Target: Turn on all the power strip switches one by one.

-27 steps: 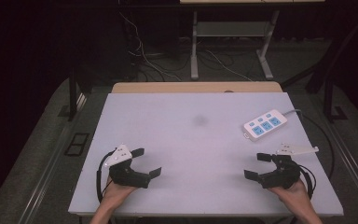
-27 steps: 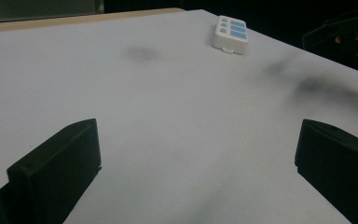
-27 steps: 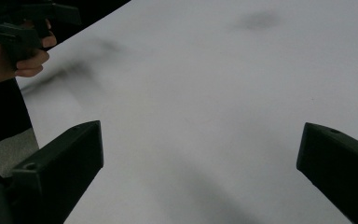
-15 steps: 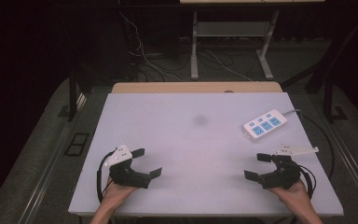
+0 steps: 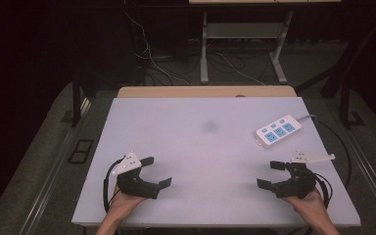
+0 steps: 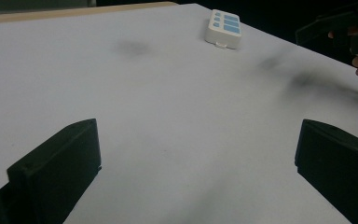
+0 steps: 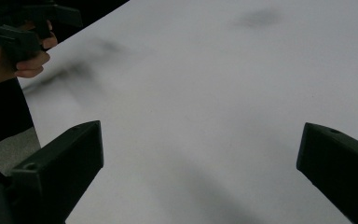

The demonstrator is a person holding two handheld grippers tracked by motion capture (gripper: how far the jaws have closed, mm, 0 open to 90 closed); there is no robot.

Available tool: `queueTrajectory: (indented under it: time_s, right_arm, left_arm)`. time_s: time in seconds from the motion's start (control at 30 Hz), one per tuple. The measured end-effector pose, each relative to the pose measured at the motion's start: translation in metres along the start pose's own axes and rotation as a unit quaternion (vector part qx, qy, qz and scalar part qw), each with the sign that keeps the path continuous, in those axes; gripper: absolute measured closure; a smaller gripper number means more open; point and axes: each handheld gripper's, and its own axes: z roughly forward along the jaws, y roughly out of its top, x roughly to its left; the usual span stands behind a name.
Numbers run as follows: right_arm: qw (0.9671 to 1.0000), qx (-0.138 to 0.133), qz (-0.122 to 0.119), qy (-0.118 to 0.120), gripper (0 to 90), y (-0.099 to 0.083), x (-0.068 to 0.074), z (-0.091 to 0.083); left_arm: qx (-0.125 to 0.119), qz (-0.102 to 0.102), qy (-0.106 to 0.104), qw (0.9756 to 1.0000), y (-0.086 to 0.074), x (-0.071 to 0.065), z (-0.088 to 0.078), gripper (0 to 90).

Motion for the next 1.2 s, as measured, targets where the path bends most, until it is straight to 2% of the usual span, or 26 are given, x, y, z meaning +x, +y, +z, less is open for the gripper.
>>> queueTrajectory:
  time_s: [0.6, 1.2]
  right_arm:
    - [0.9999, 0.015, 0.007, -0.003, 0.3, 0.006, 0.0, -0.001]
    - [0.9991, 0.041, -0.001, 0.008, 0.3, 0.033, -0.005, 0.0]
  left_arm:
    - [0.009, -0.002, -0.004, 0.9999, -0.003, -0.004, 0.002, 0.0]
    - [0.009, -0.004, -0.002, 0.9999, -0.004, -0.005, 0.001, 0.0]
